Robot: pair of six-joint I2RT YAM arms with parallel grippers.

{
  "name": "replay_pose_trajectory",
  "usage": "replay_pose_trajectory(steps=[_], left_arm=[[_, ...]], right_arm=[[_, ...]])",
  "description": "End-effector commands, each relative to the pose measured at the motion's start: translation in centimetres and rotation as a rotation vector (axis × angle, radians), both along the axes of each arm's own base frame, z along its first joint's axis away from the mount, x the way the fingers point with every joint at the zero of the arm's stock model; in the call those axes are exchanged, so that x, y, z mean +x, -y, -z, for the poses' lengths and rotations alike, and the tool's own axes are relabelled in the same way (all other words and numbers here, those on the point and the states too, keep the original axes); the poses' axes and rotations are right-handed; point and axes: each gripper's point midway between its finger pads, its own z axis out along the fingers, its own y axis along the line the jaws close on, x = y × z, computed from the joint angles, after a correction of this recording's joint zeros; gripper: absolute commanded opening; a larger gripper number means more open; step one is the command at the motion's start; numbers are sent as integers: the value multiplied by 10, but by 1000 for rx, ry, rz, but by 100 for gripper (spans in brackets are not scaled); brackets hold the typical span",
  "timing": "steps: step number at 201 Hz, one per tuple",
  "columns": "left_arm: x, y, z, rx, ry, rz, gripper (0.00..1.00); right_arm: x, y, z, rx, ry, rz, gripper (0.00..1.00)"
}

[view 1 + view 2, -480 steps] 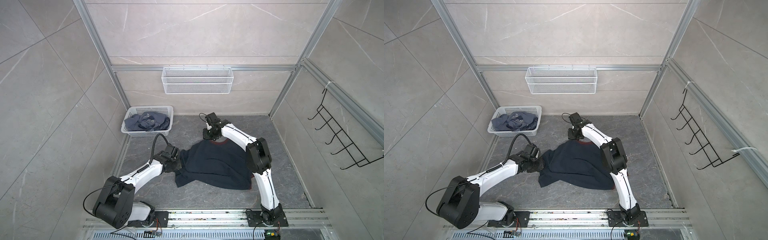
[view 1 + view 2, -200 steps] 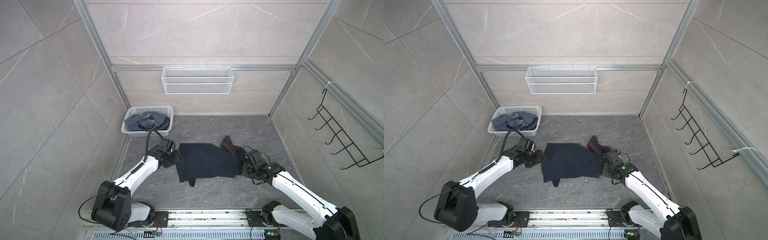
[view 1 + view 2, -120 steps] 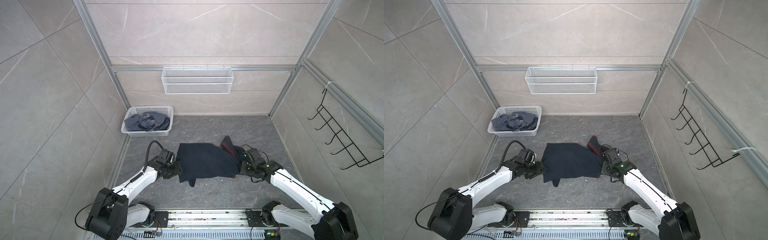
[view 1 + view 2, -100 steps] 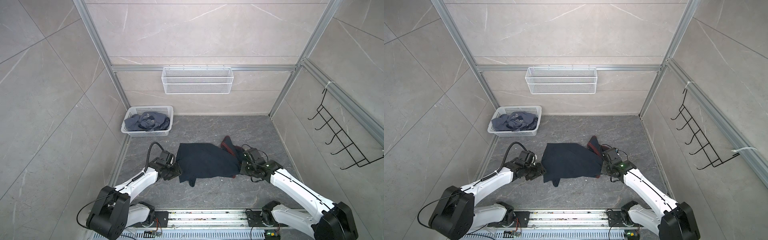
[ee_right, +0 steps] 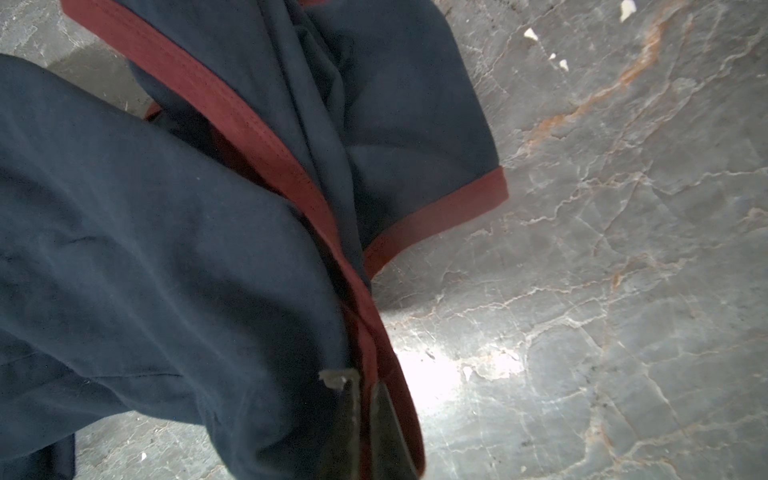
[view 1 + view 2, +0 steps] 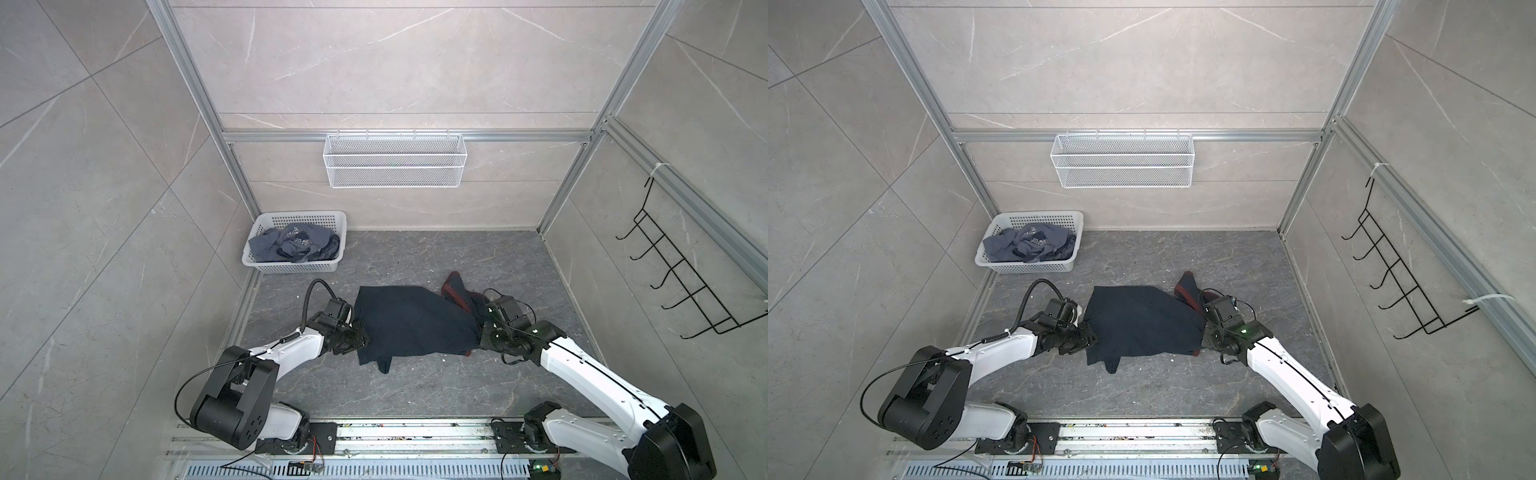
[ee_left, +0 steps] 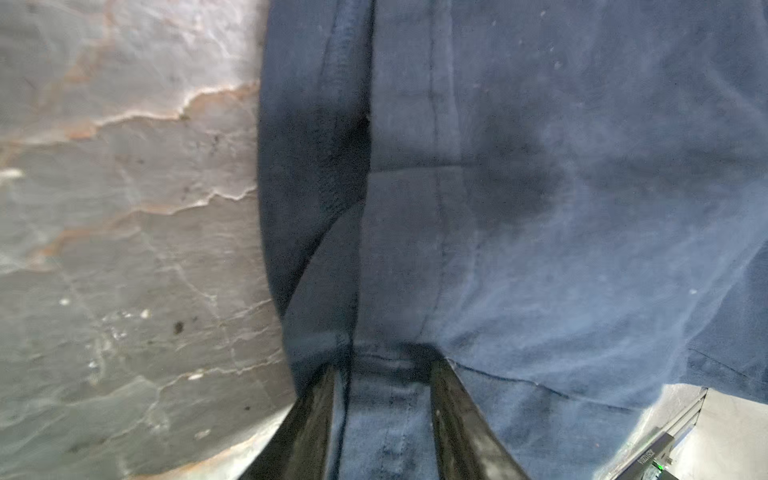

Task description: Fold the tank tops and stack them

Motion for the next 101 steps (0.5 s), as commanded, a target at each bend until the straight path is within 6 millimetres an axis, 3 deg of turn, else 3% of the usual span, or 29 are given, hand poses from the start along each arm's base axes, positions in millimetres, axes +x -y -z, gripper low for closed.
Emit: replay_pose_trajectory(steps=[1, 60, 101], left_arm=[[16, 8, -12, -26, 60, 20, 39], [20, 13, -24, -48, 94, 38, 14], [19, 8, -30, -32, 112, 30, 3]], right_arm=[[2, -2, -5, -1, 12, -14, 0], [1, 0, -5, -6, 13, -13, 0], [1, 1, -5, -13, 17, -9, 0]])
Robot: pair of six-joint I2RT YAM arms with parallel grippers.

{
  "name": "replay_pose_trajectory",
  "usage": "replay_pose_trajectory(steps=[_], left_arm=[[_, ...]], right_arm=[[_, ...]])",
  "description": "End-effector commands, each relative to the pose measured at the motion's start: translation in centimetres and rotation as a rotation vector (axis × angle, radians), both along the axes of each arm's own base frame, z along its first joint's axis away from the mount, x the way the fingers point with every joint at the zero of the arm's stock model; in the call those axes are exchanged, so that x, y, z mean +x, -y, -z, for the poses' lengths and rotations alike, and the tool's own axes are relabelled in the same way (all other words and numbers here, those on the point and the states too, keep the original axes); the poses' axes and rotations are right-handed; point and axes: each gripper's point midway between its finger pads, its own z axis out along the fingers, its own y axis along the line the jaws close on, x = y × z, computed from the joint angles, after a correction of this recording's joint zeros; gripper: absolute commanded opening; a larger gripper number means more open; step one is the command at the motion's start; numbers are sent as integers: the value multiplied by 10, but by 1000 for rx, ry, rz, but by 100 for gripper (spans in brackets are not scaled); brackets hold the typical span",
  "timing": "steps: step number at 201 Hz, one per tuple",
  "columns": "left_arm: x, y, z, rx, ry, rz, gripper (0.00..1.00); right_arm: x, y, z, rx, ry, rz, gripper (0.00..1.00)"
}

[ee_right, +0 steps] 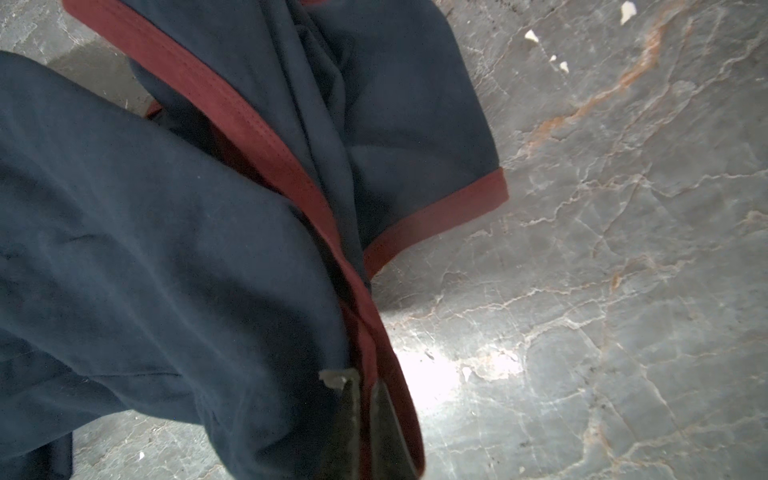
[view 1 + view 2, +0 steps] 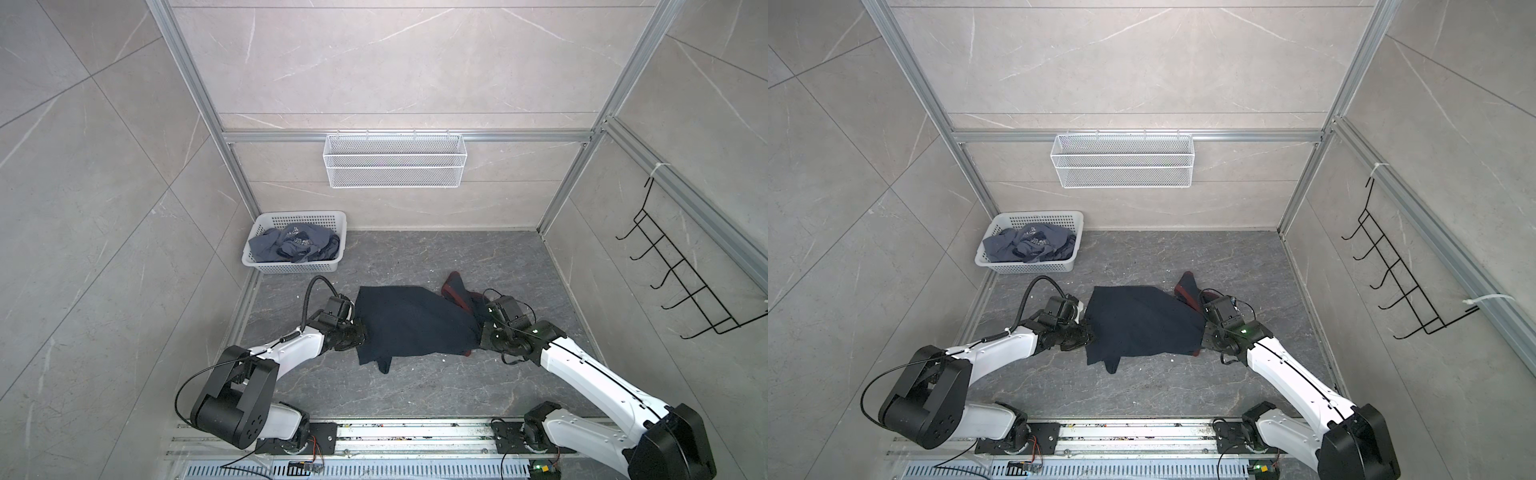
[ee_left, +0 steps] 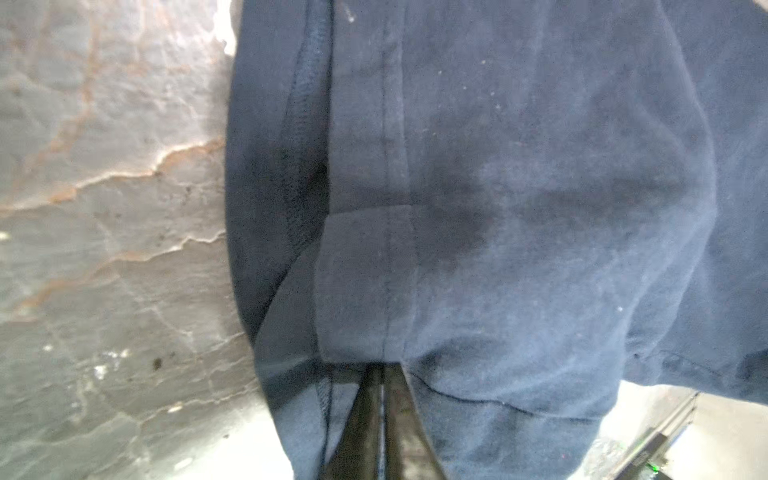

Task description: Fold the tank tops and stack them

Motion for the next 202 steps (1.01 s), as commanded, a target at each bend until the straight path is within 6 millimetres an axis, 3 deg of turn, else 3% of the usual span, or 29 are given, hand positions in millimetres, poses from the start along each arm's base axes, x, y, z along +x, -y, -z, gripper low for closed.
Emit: replay_pose_trajectory(steps=[1, 10, 30, 82, 137, 176, 202], left_arm=[[8, 3, -20, -12, 60, 11, 3], [8, -3, -19, 20, 54, -3, 5], [5, -17, -15, 98, 42, -23, 21], [11, 3, -7, 17, 27, 16, 26], [13, 9, 8, 36, -13, 34, 42], [12, 15, 18, 71, -38, 49, 37], [11, 14, 23, 96, -49, 46, 23]], right_arm=[[1, 1, -5, -10, 16, -3, 0], [1, 2, -6, -12, 19, -3, 0], [1, 4, -8, -22, 26, 3, 0], [-1, 17, -12, -78, 36, 37, 0], [-3, 22, -11, -90, 25, 61, 0], [-4, 20, -9, -79, 22, 54, 0], [-3, 19, -11, -75, 30, 54, 0]])
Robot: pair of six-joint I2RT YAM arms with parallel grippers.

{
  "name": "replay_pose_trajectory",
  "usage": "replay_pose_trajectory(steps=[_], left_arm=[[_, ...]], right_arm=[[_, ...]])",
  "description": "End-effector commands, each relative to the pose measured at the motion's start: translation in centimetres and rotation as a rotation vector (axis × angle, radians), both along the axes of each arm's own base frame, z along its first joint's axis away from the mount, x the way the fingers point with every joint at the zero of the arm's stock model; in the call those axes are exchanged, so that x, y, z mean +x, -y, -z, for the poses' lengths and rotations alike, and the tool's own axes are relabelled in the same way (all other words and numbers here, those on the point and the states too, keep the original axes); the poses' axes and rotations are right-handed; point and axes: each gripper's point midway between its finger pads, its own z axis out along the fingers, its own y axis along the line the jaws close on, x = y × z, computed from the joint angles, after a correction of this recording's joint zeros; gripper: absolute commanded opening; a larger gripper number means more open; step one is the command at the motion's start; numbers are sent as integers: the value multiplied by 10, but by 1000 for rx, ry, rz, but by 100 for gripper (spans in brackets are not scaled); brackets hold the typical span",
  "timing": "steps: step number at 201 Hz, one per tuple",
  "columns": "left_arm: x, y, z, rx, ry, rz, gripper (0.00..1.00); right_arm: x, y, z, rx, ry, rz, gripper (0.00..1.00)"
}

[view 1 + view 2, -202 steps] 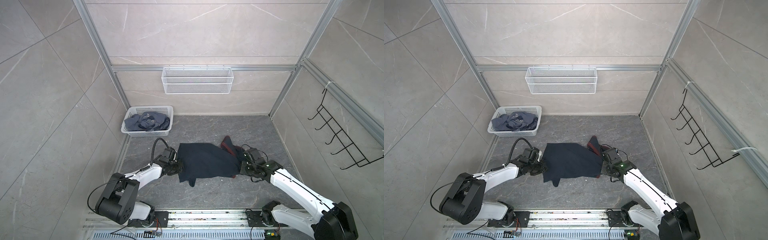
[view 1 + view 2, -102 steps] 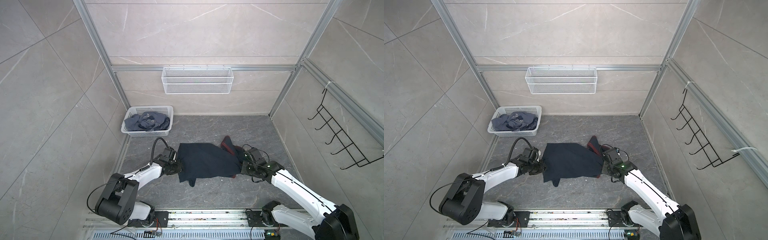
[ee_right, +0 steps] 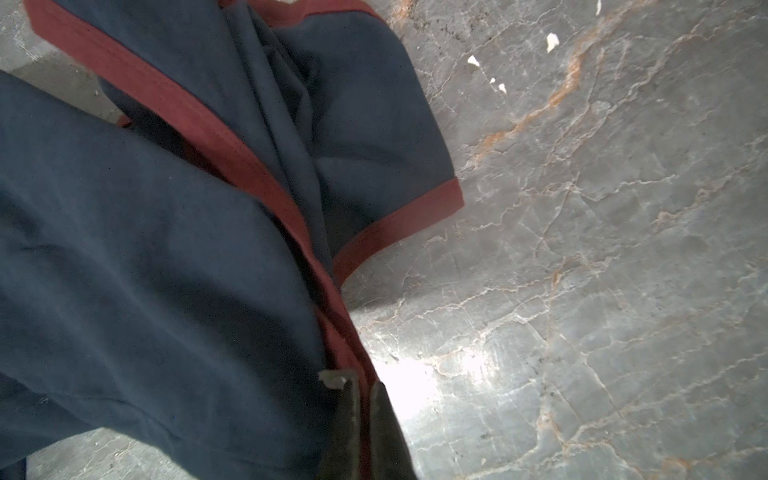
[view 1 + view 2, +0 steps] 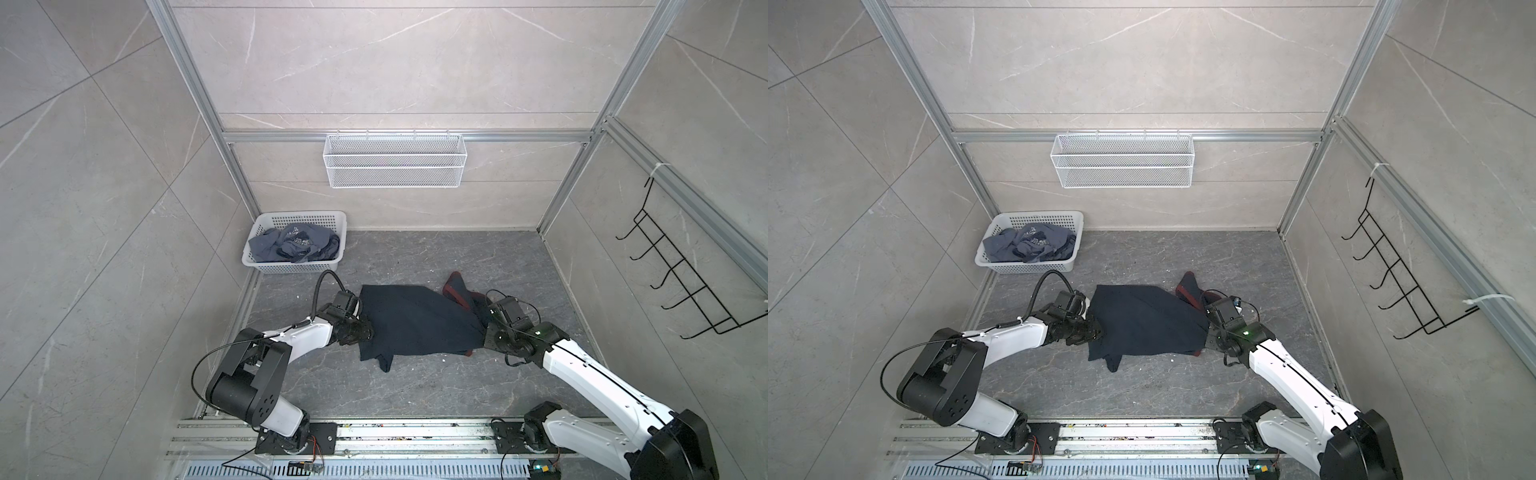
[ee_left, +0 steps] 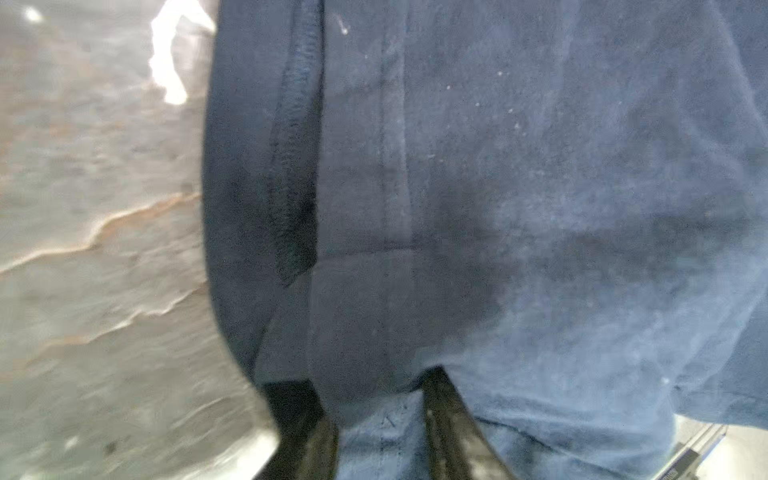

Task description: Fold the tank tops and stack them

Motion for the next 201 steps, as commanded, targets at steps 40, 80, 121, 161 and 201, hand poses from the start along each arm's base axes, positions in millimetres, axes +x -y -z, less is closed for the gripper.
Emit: replay_pose_trajectory(steps=[40, 80, 121, 161, 201], left_arm=[[-1, -1, -9, 52, 28, 5, 9], [0, -5, -38, 59, 108, -5, 0], [-3, -15, -63, 93, 148, -30, 0], [-4, -25, -112, 133, 190, -27, 0], [-3, -26, -138, 139, 207, -17, 0]], right_arm=[[0, 5, -8, -14, 16, 21, 0], [2, 6, -13, -20, 31, 22, 0], [6, 6, -25, -29, 53, 8, 0], [14, 10, -68, -70, 144, -36, 0], [16, 15, -112, -93, 219, -56, 0]])
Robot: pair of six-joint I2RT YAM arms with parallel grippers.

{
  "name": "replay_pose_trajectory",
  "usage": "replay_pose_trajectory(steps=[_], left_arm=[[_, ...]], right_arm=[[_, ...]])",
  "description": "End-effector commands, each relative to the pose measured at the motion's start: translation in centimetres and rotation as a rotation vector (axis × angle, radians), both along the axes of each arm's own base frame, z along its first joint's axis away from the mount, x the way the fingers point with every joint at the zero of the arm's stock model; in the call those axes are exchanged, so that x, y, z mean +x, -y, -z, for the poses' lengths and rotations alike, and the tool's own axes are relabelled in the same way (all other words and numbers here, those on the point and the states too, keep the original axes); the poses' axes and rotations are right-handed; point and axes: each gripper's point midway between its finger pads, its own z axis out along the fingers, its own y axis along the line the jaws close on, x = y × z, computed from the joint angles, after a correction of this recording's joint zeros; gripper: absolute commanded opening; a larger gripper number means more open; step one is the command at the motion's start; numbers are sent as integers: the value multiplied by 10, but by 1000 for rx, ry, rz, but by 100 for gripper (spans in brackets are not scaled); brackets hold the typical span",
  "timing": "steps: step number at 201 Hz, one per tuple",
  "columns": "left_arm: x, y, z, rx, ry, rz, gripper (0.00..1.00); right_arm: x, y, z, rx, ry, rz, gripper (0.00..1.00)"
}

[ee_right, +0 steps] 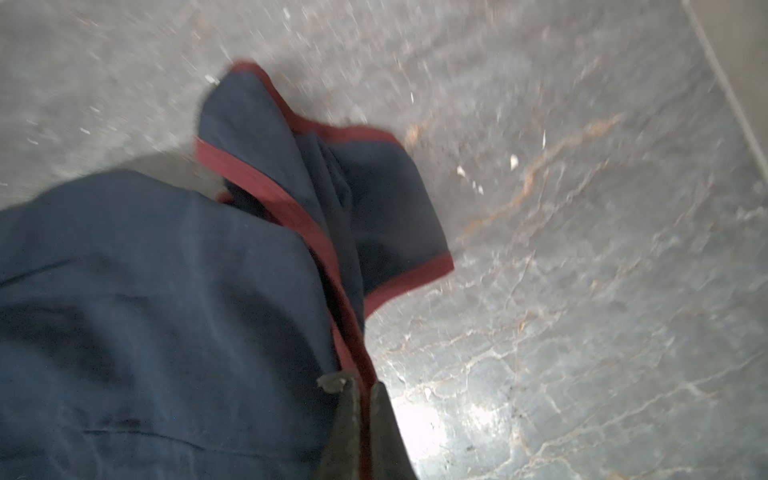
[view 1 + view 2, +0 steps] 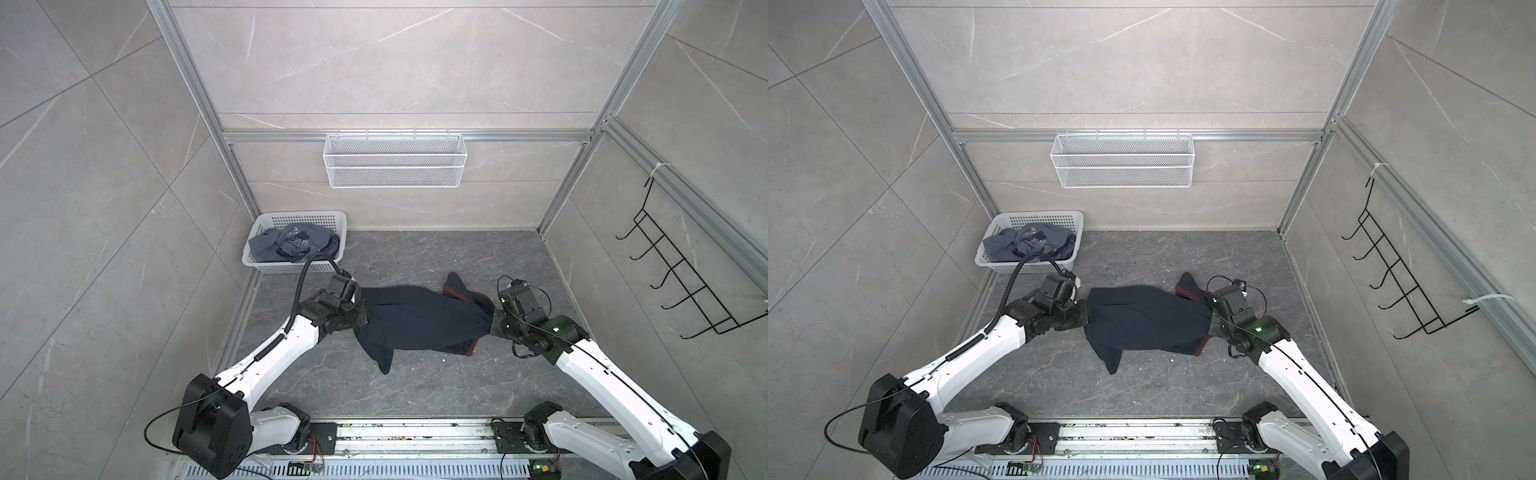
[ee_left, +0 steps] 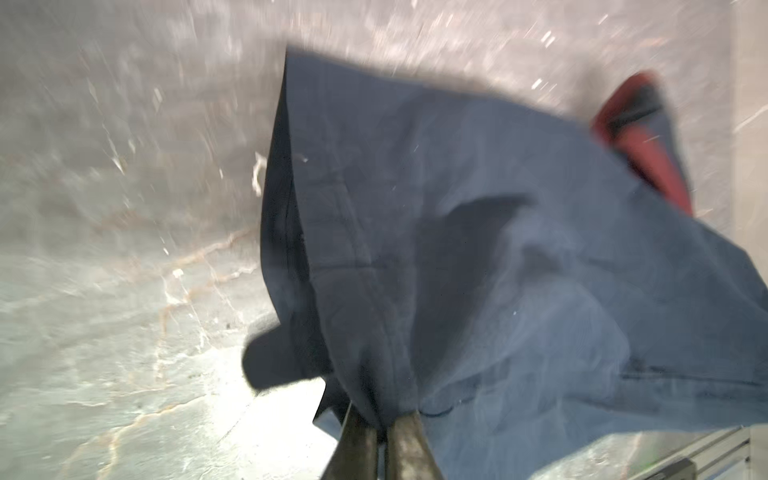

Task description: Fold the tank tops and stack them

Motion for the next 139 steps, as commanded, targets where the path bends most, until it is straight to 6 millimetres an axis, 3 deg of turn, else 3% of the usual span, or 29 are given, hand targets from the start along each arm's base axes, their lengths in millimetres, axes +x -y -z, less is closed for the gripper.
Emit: replay_pose_trajectory(steps=[1, 56, 75, 93, 120, 139], left_arm=[[-11, -9, -12, 44, -10, 18, 0], [-15, 17, -93, -164, 133, 105, 0], [-13, 20, -97, -174, 146, 112, 0], [-8, 18, -65, -114, 71, 95, 0], [-7, 21, 1, -39, -100, 92, 0], [-12, 27, 31, -21, -179, 102, 1]], right_arm=[[-5, 13, -29, -70, 36, -7, 0], [-24, 36, -143, -87, 290, -7, 0], [-27, 44, -162, -105, 334, 8, 0], [-20, 36, -144, -96, 297, -5, 0], [-7, 17, -79, -59, 164, -25, 0], [-5, 12, -38, -48, 89, -19, 0]])
